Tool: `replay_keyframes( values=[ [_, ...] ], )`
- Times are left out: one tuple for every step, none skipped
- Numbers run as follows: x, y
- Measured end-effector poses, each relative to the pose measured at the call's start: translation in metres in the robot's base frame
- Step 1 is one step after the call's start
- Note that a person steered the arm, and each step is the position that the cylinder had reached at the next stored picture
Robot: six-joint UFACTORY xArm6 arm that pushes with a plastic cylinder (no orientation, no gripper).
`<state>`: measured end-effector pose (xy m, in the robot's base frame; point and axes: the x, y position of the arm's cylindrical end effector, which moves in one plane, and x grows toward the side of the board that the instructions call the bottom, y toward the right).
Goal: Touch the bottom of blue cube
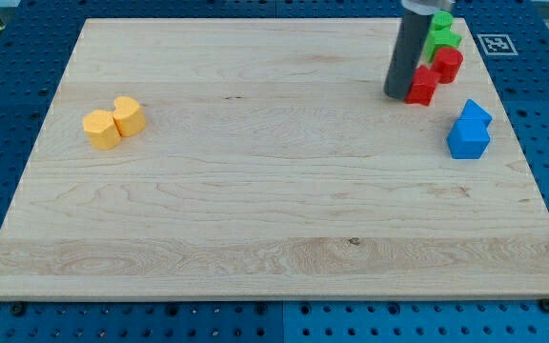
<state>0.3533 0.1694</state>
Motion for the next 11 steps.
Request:
replay_keyframes(
  values=[
    [0.000, 0.009],
    [0.000, 0.023],
    [0.000, 0.026],
    [0.005, 0.008],
    [0.023, -0.028],
    [0.082, -0.027],
    [0.130, -0.012],
    [0.155, 0.033],
    [0.143, 0.044],
    [0.137, 0.055],
    [0.132, 0.068]
  ],
)
